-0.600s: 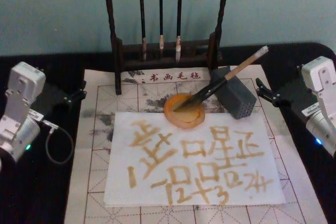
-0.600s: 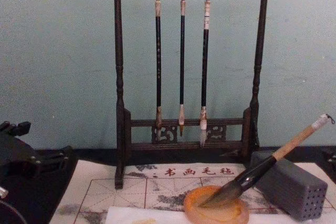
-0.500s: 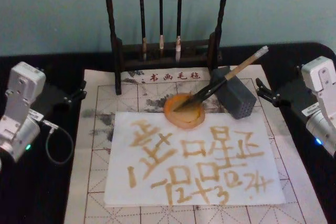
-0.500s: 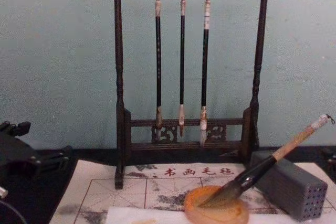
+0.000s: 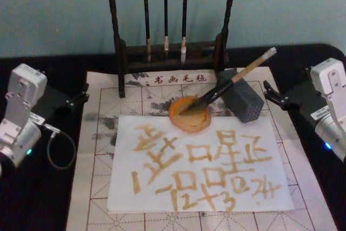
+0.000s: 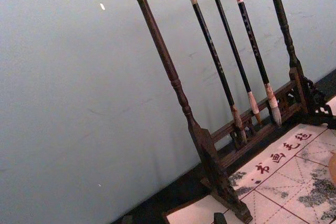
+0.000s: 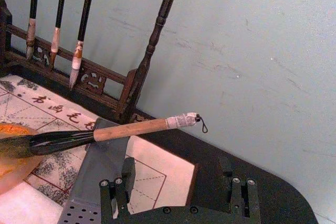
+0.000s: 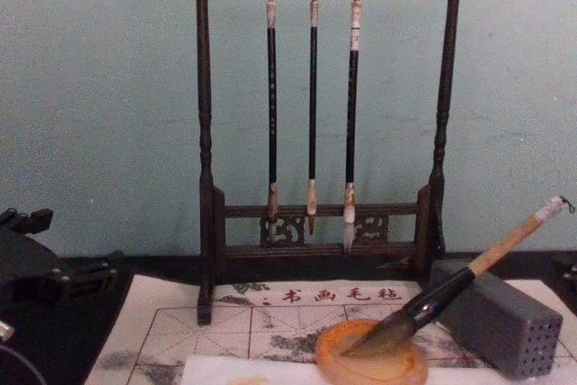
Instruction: Pick up the brush from the inkstone, write on the paper, then place the brush back to its original position.
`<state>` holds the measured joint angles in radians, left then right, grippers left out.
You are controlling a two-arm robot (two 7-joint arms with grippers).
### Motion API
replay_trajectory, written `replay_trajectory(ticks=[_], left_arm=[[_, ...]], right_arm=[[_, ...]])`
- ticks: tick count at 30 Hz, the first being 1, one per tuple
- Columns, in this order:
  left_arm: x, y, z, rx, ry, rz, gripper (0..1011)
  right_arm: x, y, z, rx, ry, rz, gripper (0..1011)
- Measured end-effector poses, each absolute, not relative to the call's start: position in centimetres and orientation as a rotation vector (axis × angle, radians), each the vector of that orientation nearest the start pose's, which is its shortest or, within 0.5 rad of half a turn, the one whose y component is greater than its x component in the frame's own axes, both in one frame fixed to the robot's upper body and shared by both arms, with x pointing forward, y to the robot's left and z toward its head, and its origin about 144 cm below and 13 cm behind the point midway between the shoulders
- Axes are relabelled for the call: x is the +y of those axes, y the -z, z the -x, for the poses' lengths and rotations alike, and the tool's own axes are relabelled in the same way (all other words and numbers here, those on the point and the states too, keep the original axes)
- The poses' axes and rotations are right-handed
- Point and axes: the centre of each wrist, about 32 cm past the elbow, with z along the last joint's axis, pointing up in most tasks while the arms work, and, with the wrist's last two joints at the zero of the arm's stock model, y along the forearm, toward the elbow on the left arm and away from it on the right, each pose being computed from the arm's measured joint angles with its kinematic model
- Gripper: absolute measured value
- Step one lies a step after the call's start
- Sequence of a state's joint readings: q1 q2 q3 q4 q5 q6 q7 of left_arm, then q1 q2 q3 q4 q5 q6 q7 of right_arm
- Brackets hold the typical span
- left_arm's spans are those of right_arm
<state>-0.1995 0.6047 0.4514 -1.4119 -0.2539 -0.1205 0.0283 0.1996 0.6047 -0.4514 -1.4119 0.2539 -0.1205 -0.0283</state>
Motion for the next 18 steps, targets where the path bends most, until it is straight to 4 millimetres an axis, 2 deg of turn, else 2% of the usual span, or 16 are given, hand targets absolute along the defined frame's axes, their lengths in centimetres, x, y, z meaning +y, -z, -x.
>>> replay_trajectory(ticks=[18], left_arm=[[30.97, -113.98, -48.86, -0.285, -1.248, -0.304, 1001]], right_arm=[[-30.97, -113.98, -48.86, -0.285, 1.248, 0.304, 1000]])
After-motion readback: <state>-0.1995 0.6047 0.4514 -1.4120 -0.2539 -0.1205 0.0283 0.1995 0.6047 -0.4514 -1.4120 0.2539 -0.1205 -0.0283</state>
